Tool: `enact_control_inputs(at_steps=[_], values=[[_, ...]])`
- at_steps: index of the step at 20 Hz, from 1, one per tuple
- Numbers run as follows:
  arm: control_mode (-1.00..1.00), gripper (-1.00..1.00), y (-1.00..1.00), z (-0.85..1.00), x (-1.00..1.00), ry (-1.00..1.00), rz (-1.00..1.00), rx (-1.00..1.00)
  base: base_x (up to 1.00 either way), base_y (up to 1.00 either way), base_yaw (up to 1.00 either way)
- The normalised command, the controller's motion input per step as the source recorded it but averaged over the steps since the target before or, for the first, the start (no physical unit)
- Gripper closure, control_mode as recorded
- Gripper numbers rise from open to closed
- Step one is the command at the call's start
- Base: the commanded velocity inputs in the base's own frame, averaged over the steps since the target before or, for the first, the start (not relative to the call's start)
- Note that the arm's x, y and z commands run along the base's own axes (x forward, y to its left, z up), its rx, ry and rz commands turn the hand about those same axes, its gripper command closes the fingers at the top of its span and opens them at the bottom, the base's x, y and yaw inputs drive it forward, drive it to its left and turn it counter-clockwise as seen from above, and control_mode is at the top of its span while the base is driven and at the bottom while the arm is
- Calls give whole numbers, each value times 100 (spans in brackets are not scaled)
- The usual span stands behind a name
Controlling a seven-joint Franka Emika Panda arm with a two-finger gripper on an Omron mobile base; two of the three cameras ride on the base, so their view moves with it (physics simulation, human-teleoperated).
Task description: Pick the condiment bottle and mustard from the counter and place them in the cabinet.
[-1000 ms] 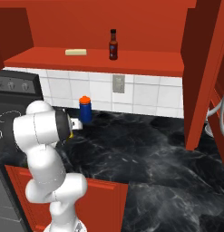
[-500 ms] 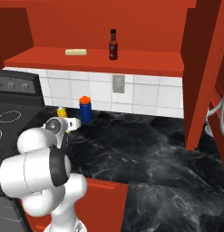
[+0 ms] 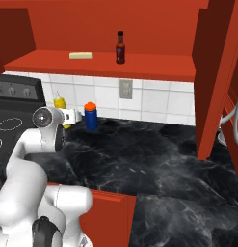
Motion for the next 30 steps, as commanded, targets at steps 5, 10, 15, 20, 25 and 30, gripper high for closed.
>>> enact_control_inputs(at_steps=[5,10,15,20,25,30], values=[[-100,100,-39,83,-40,-1,-5,0,0,0,0],[-100,100,-52,79,-35,-9,-5,3,0,0,0],[-100,100,-51,88,-39,-16,-5,7,0,0,0],[-100,100,-50,90,-38,-15,-6,7,0,0,0],[-100,100,-19,53,-17,-10,-2,4,0,0,0],[-100,100,0,1,6,0,0,0,0,0,0]])
